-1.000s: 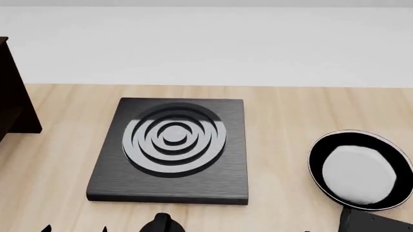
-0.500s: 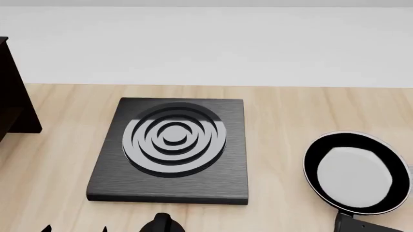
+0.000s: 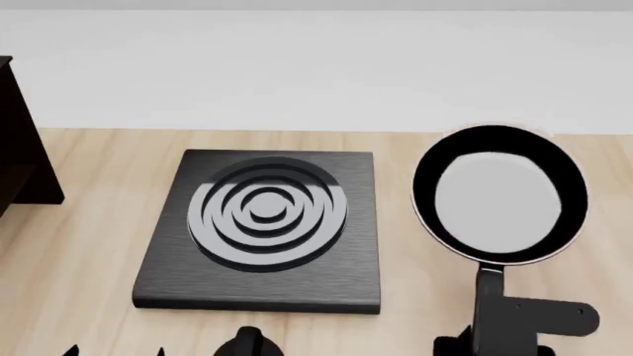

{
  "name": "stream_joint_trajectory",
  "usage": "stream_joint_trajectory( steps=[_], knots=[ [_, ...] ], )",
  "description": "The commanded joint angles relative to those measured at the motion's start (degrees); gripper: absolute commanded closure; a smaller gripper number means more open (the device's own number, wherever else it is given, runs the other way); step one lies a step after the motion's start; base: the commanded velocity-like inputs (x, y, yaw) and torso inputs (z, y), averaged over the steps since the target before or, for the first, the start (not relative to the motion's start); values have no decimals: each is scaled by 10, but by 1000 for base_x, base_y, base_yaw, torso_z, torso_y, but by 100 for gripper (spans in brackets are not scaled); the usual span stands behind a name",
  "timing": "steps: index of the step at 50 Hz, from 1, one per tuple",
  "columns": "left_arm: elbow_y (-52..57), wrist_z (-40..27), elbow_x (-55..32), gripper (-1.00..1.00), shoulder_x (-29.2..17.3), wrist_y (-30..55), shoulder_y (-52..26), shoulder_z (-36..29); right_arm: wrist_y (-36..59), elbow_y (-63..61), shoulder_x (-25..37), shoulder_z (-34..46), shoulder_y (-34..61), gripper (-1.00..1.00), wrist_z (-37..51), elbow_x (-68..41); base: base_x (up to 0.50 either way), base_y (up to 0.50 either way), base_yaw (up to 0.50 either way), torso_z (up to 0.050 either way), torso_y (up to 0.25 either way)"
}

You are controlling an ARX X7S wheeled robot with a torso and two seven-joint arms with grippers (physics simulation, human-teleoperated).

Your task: Put the frying pan on the cabinet shelf.

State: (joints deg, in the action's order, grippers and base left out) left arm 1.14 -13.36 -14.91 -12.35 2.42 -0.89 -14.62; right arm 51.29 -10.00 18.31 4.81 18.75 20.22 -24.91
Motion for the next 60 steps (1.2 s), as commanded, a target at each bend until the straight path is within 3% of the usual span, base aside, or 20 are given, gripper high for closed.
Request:
stream_joint_trajectory(
  steps=[1, 13, 16, 24, 39, 46, 54, 60],
  knots=[
    [-4, -2, 4, -100, -2, -3, -2, -7, 107, -155, 11, 14, 38, 100, 2, -6, 0, 0, 0, 0, 0],
    [24, -12, -10, -100, -8, 16, -1, 0, 208, -247, 12, 32, 87, 100, 3, -50, 0, 0, 0, 0, 2],
    [86, -27, -70, -100, -7, 78, 10, 19, 251, -281, 9, 26, 104, 100, 6, -71, 0, 0, 0, 0, 3],
    [231, -72, -99, -100, -36, 209, 0, 12, 324, -339, 4, 6, 126, 100, -3, -122, 0, 0, 0, 0, 1],
    [426, -150, -299, -100, -103, 441, -87, 104, 374, -384, -2, -45, 140, 100, -4, -185, 0, 0, 0, 1, 2],
    [461, -179, -408, -100, -114, 497, -104, 150, 363, -382, -1, -32, 145, 100, 0, -202, 0, 0, 0, 0, 2],
    [480, -255, -625, -100, -126, 529, -133, 208, 327, -359, 8, 19, 142, 100, -1, -193, 0, 0, 0, 0, 1],
    [500, -280, -698, -100, -143, 528, -148, 214, 308, -356, 16, 43, 142, 100, -5, -188, 0, 0, 0, 2, 2]
  ],
)
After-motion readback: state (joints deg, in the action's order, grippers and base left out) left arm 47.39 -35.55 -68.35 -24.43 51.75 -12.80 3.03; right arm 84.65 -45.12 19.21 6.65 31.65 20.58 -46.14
